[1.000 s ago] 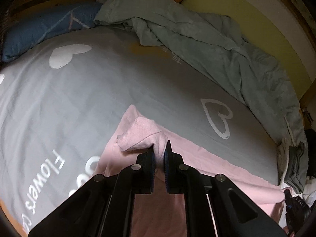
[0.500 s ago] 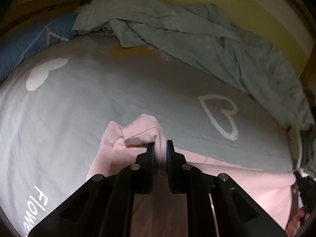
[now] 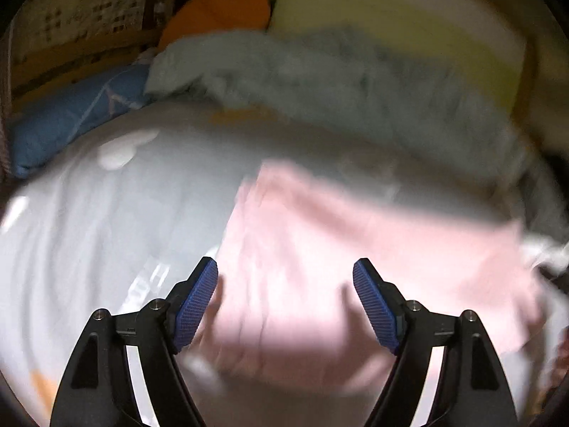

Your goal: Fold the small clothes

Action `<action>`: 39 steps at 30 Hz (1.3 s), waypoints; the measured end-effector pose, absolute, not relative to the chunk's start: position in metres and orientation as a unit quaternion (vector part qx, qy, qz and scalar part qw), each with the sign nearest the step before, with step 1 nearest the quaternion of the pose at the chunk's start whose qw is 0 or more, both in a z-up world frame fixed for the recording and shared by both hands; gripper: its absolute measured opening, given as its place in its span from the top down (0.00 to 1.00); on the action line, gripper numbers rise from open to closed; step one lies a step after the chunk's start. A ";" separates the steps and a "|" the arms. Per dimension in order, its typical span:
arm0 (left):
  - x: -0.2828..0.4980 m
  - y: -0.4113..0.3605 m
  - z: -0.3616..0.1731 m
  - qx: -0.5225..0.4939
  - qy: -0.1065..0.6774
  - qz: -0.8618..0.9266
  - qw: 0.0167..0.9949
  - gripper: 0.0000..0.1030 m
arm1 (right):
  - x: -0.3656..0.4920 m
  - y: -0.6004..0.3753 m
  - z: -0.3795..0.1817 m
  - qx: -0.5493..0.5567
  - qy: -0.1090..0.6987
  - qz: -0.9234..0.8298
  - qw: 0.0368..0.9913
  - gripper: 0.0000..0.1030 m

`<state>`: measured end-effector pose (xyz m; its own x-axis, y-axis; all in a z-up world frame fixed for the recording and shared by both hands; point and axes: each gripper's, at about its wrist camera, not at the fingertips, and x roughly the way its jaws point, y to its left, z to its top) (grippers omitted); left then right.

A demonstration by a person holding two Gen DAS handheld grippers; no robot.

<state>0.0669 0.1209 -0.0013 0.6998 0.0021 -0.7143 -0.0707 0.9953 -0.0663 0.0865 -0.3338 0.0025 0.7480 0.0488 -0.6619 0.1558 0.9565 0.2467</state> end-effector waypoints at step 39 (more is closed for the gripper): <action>0.131 0.081 0.033 0.044 0.451 -0.138 0.881 0.47 | 0.106 -0.344 0.023 0.107 0.458 0.052 0.881 0.57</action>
